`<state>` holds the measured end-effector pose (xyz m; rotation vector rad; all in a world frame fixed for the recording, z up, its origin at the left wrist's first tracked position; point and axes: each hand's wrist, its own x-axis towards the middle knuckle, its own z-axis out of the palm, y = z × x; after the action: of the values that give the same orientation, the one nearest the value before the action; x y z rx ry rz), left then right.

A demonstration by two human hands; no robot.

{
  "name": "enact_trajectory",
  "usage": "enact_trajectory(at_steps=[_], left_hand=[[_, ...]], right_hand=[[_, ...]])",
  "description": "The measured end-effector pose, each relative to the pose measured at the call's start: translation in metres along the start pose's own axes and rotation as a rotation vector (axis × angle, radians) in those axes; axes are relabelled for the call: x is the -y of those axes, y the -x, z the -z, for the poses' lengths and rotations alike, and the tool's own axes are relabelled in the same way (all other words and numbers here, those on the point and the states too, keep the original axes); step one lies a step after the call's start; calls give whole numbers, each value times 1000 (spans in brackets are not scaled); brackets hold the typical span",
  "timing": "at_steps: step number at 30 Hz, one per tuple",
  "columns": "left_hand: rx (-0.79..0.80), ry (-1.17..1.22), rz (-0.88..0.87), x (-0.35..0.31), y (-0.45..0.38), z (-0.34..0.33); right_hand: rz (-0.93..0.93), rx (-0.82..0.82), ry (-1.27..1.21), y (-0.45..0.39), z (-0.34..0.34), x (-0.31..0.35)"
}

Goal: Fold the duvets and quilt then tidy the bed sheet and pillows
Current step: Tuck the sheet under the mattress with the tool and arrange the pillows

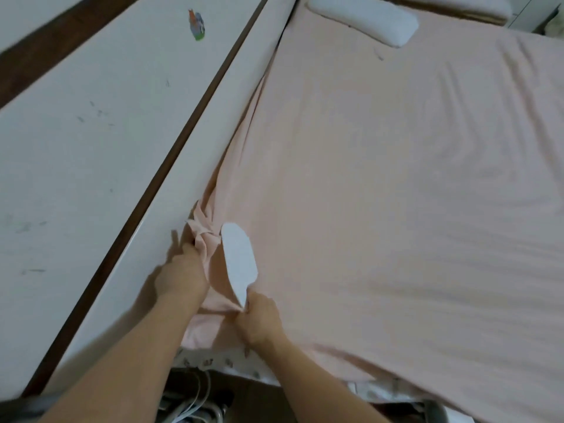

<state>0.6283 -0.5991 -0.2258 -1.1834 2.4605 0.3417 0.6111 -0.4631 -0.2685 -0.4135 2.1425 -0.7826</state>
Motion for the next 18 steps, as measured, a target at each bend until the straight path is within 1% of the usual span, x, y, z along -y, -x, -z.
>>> enact_trajectory(at_steps=[2, 4, 6, 8, 11, 14, 16, 18], left_hand=[[38, -78, 2, 6, -6, -14], [64, -127, -7, 10, -11, -23], [73, -151, -30, 6, -17, -22], [67, -149, -55, -7, -21, -16], [-16, -174, -119, -36, -13, 8], [-145, -189, -244, -72, -5, 44], [-195, -203, -331, -100, -5, 61], [-188, -171, -374, -129, -11, 71]], right_hand=[[-29, 98, 67, 1, -7, -6], [-56, 160, 105, 1, -6, -2], [-71, 179, 114, -5, 2, 3], [-66, 146, 86, -11, 19, 8], [-67, 36, 98, -11, 51, 8], [-49, -97, 232, -7, 97, 11], [-67, -223, 190, -10, 126, 10], [-64, -385, 111, -17, 152, 8]])
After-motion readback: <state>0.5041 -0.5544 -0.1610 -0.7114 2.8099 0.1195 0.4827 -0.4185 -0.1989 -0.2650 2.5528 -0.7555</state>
